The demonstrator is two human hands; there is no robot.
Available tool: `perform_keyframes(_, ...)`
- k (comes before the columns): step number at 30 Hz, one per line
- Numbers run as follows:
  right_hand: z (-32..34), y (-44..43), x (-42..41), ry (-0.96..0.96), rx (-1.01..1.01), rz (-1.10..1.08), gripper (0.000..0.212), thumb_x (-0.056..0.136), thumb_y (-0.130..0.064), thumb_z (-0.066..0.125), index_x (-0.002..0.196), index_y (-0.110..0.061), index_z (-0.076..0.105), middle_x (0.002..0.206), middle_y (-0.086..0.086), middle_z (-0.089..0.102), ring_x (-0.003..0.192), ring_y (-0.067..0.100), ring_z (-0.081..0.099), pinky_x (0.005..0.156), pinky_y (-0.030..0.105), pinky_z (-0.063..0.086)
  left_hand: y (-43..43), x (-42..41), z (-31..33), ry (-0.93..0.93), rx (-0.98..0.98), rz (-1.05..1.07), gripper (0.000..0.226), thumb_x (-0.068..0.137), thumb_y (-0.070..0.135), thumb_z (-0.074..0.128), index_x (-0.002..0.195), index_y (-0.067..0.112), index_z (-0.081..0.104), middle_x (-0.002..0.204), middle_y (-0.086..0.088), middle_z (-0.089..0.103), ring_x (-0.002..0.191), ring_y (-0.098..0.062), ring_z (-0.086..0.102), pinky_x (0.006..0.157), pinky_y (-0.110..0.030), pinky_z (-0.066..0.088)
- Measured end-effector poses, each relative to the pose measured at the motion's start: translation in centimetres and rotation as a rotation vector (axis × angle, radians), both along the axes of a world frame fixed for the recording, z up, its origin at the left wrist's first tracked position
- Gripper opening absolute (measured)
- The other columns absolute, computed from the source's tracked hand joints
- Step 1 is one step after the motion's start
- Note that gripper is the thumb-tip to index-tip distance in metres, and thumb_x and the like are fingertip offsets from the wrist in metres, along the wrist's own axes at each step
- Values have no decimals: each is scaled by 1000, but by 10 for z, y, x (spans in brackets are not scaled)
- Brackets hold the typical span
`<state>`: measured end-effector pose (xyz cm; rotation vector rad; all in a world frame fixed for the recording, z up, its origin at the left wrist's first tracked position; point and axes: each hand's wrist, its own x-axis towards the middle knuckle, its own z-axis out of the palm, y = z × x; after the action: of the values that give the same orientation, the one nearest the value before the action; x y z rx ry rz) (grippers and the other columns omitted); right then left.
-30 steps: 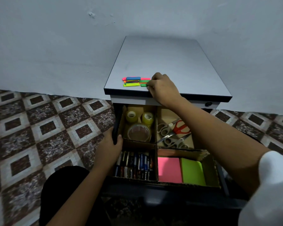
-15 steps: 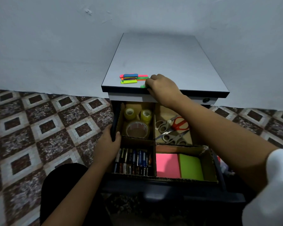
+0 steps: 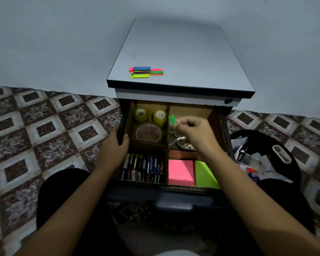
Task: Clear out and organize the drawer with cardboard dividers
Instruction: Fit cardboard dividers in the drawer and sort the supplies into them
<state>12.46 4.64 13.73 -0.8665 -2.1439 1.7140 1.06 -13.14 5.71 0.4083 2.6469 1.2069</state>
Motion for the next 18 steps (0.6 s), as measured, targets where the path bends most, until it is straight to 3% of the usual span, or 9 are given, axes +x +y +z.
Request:
perform_keyframes(3, -22, -9, 28, -123, 8, -30, 11, 87, -4, 60, 76, -5, 63, 80, 7, 63, 71, 10, 53, 65, 20, 44, 1, 1, 0, -10, 13, 3, 47, 98, 34, 42, 141, 19, 34, 129, -12, 55, 113, -31, 54, 83, -34, 44)
perform_keyframes(6, -42, -15, 43, -268, 19, -17, 8, 86, -3, 62, 79, -6, 64, 71, 2, 59, 59, 7, 49, 52, 13, 41, 1, 2, 1, -4, 6, 0, 45, 99, 34, 42, 140, 19, 36, 127, -12, 56, 110, -31, 55, 77, -31, 41)
perform_keyframes(8, -57, -18, 45, -355, 123, 14, 12, 84, -7, 65, 74, -14, 62, 67, 1, 58, 53, 7, 49, 51, 18, 39, 2, 2, 1, 1, -3, 0, 45, 99, 34, 42, 140, 18, 35, 126, -12, 57, 110, -31, 55, 76, -30, 39)
perform_keyframes(10, -68, -21, 42, -420, 257, 42, 14, 83, -14, 66, 70, -18, 60, 72, 6, 65, 62, 16, 59, 58, 21, 38, 2, 3, 2, 1, -5, 1, 45, 99, 34, 42, 140, 18, 35, 125, -12, 57, 108, -30, 55, 75, -30, 38)
perform_keyframes(13, -80, -25, 35, -472, 367, 34, 14, 84, -24, 65, 79, -12, 71, 94, 14, 71, 92, 28, 66, 73, 26, 46, 1, 3, 2, 1, -1, -2, 45, 99, 35, 41, 141, 19, 34, 124, -11, 57, 106, -29, 56, 75, -31, 41)
perform_keyframes(18, -90, -25, 30, -506, 409, 58, 19, 84, -19, 64, 89, -3, 72, 96, 19, 70, 93, 33, 65, 77, 30, 48, 1, 3, 1, 3, -9, -1, 46, 99, 36, 41, 141, 19, 35, 125, -11, 56, 107, -30, 56, 76, -31, 40)
